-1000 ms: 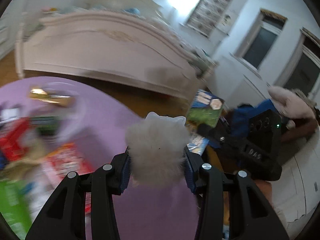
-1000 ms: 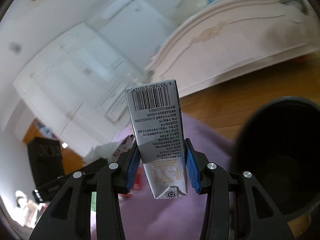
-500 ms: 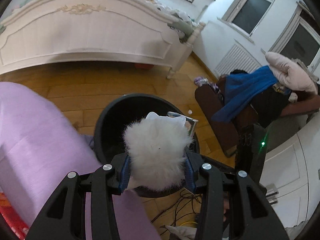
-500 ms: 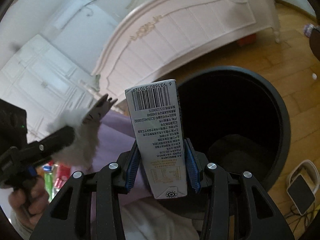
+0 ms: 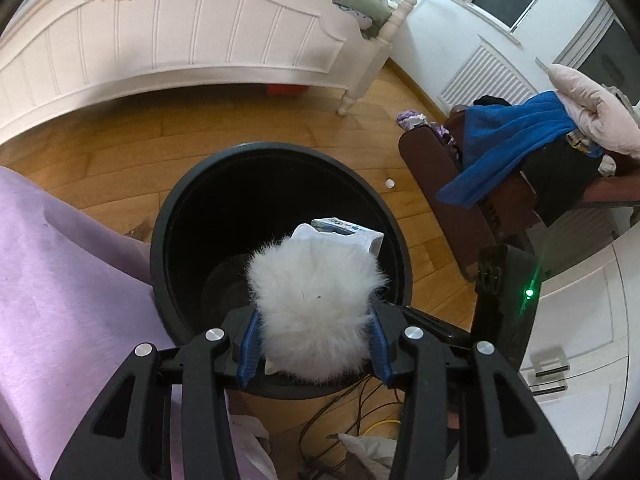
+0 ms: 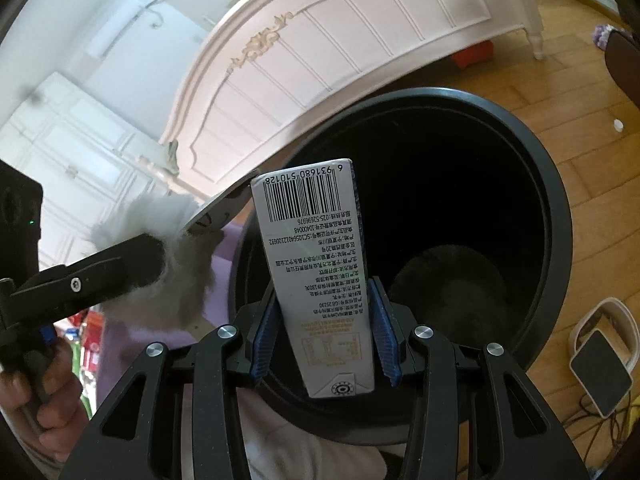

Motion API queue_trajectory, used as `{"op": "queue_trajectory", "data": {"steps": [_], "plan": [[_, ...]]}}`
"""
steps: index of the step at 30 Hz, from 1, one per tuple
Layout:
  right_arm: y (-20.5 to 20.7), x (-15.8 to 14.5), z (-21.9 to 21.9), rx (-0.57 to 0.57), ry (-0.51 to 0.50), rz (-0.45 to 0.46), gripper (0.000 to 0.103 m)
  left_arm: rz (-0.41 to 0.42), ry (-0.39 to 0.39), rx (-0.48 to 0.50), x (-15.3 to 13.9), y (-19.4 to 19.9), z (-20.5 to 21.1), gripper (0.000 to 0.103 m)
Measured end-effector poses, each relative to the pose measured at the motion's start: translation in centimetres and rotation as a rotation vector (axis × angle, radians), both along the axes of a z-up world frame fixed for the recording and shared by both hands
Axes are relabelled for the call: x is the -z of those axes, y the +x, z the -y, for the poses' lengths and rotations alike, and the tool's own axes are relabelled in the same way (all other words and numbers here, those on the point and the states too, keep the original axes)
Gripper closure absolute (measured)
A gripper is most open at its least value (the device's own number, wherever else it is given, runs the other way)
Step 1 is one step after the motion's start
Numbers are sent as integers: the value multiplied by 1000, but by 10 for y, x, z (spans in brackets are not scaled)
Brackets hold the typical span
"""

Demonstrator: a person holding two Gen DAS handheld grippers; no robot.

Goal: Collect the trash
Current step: 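Open both tools to drop the pom-pom and carton into the bin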

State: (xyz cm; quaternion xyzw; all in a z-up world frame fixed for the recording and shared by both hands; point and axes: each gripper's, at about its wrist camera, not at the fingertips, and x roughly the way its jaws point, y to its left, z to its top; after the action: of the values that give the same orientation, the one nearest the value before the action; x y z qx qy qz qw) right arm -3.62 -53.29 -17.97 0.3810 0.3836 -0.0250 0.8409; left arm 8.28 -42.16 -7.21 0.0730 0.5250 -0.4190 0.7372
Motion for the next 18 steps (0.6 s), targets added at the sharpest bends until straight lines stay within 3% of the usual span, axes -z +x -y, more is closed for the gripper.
{"op": "queue_trajectory", "data": {"steps": [7, 15, 18], "plan": [[-1, 1, -4, -13, -13, -14, 59, -23, 21, 5, 3, 3, 3, 56], [1, -6, -8, -7, -30, -41, 57, -1, 11, 17, -3, 0, 3, 46], [1, -15, -12, 4, -47, -48, 45, 19, 3, 23, -7, -5, 1, 42]]}}
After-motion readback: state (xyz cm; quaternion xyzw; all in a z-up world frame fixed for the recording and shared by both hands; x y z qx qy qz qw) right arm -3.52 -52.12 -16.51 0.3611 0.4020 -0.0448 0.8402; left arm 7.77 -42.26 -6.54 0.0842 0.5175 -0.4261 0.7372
